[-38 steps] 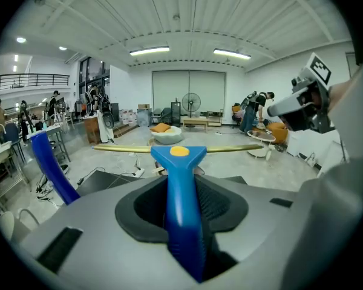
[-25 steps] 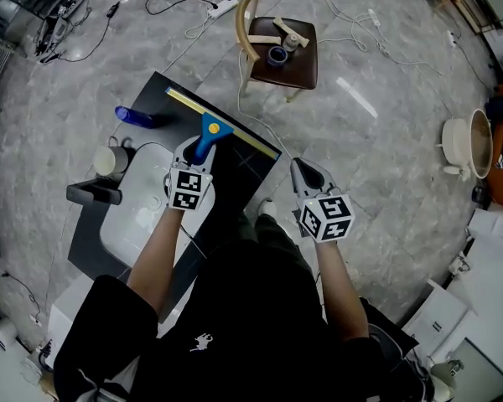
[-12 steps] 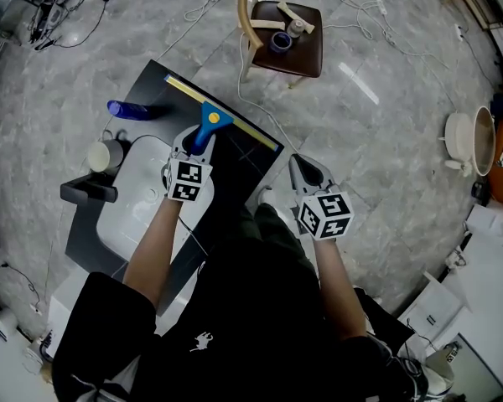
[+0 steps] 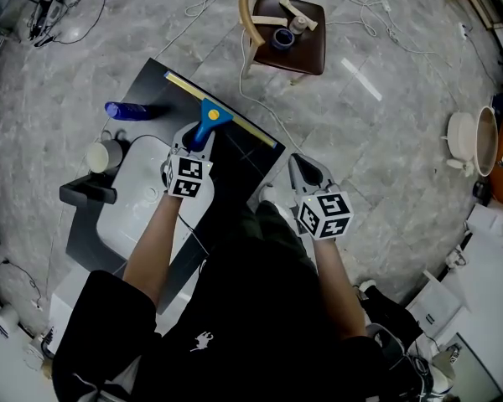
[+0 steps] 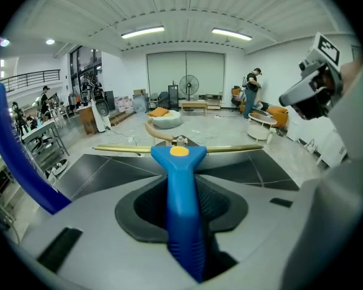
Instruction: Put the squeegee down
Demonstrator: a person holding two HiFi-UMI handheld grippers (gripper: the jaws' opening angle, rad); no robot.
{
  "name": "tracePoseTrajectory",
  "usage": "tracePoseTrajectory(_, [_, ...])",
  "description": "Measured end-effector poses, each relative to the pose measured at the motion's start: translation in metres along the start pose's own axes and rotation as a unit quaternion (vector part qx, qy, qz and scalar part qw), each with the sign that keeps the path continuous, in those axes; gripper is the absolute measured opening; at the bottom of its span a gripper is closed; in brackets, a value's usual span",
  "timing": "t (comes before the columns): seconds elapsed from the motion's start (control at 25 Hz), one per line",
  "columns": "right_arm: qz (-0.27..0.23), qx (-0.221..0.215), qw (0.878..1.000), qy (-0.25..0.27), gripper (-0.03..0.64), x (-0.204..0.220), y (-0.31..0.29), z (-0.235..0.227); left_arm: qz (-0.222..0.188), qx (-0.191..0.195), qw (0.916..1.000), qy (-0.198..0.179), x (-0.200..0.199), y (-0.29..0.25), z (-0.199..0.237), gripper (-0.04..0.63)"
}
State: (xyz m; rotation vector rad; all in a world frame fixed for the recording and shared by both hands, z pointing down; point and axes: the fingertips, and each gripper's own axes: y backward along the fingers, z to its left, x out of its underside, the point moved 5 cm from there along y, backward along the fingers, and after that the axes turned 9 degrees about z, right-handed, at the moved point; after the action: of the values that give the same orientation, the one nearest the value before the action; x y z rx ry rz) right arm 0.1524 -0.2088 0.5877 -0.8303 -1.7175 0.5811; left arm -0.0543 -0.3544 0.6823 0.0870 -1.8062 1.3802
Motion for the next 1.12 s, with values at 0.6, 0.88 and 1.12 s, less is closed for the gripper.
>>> tracePoseTrajectory(0.6, [0.005, 0.007, 1.0, -0.008, 0.002, 0.002, -0.004, -0.003, 0.021, -0.008, 0.9998, 0.001, 0.004, -0.012, 0.003, 0.13])
tracePoseTrajectory(0.88, [0.005, 0.008, 1.0, -0.01, 0.002, 0.0, -0.005, -0.004, 0.033, -0.007, 0.9994, 0.004, 0.003, -0.016, 0.004, 0.13])
tracePoseTrajectory(1.12, [0.005, 0.009, 1.0, -0.011, 0.002, 0.001, -0.003, -0.004, 0.044, -0.005, 0.999, 0.005, 0.004, -0.018, 0.004, 0.13])
